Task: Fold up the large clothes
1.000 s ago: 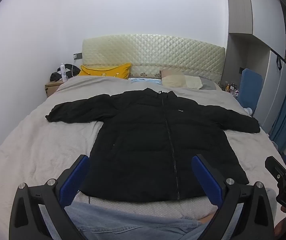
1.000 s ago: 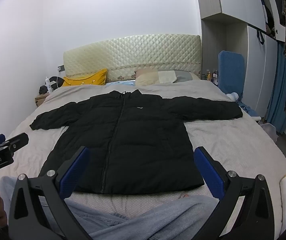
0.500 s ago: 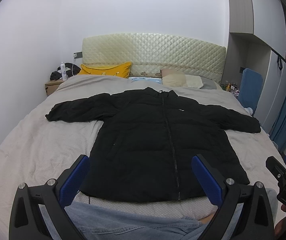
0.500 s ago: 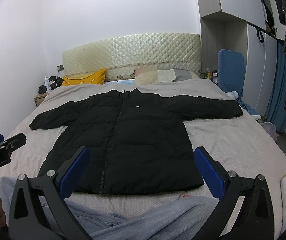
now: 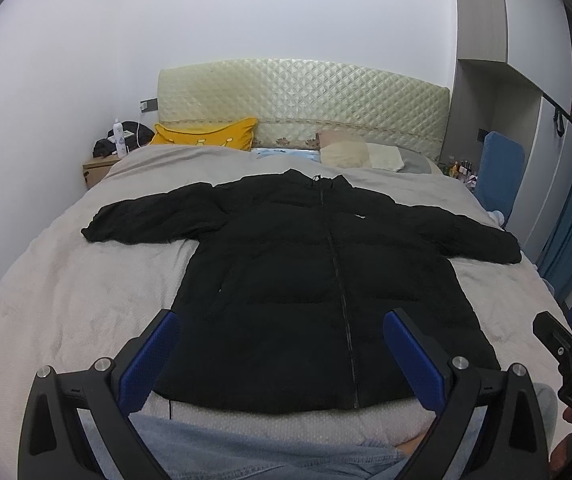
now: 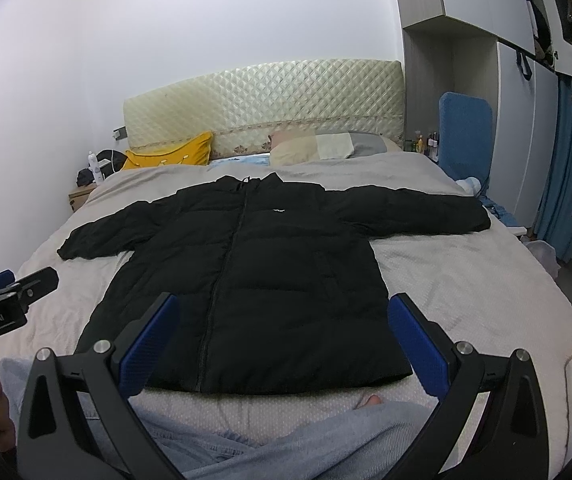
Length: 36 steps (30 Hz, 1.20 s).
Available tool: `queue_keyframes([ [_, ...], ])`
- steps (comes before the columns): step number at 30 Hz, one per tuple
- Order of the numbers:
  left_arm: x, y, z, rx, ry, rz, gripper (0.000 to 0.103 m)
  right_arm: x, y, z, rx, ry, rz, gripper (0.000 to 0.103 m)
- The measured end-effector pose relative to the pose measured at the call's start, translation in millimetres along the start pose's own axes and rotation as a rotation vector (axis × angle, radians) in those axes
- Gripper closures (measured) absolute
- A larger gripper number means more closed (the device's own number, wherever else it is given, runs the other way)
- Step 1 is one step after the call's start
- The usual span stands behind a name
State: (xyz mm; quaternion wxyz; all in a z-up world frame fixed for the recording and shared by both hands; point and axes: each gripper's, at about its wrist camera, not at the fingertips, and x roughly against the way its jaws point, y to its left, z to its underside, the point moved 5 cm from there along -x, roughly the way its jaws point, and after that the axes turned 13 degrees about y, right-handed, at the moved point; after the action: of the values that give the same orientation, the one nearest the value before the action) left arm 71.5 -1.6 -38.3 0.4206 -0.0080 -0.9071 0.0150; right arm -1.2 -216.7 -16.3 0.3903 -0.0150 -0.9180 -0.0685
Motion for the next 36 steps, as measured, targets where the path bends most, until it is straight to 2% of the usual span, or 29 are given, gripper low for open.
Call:
queue_keyframes([
  [5,-8.9,-12.8,-7.0,0.009,0.036,0.073,0.000,-5.1,0.4,-9.9,0.010,-0.005,-0.001,0.000],
  [8,-13.0,-15.9,-18.2,-0.001,0.033,0.088,0.000,-8.8,-2.6,-15.4,0.009,-0.011,-0.006,0.000],
  [12,-24.3,-15.0,-37.2,-0.030,0.032,0.055,0.000,-14.7,-3.0,-26.8,0.026,-0.015,-0.005,0.000],
  [16,-36.6,-17.9,-57.4,-0.041,0.034,0.093,0.000,-15.8,-13.3,-46.5,0.035,-0.032,-0.004,0.000],
  [19,-49.1,-21.9,-71.7,-0.067,0.003,0.083,0.000,-13.0,-22.3,-60.6,0.034,-0.068,-0.046,0.000],
  [22,-61.3,-26.4,-86.9,-0.069,-0.049,0.088,0.000,-14.6,-37.6,-75.6,0.021,-0.091,-0.036,0.000],
  [25,-83.0,-26.0,-92.0,-0.069,-0.038,0.122,0.000,-21.5,-62.4,-93.1,-0.002,-0.116,0.009,0.000],
  [26,-93.5,-23.6,-91.9,-0.069,-0.021,0.134,0.000,-24.5,-74.7,-100.4,-0.015,-0.138,0.026,0.000],
  [28,-105.8,-21.4,-94.2,-0.051,-0.036,0.159,0.000,-26.2,-95.9,-109.7,-0.045,-0.192,0.069,0.000],
  [31,-121.1,-14.3,-96.5,-0.028,-0.057,0.122,0.000,-40.6,-137.5,-127.0,-0.077,-0.273,0.130,0.000],
  [33,-133.1,-11.5,-97.3,-0.017,-0.057,0.105,0.000,-60.6,-166.3,-137.4,-0.108,-0.271,0.142,0.000],
  [36,-155.6,-5.5,-96.8,0.010,-0.034,0.094,0.000,-100.3,-225.6,-146.8,-0.227,-0.264,0.136,0.000],
])
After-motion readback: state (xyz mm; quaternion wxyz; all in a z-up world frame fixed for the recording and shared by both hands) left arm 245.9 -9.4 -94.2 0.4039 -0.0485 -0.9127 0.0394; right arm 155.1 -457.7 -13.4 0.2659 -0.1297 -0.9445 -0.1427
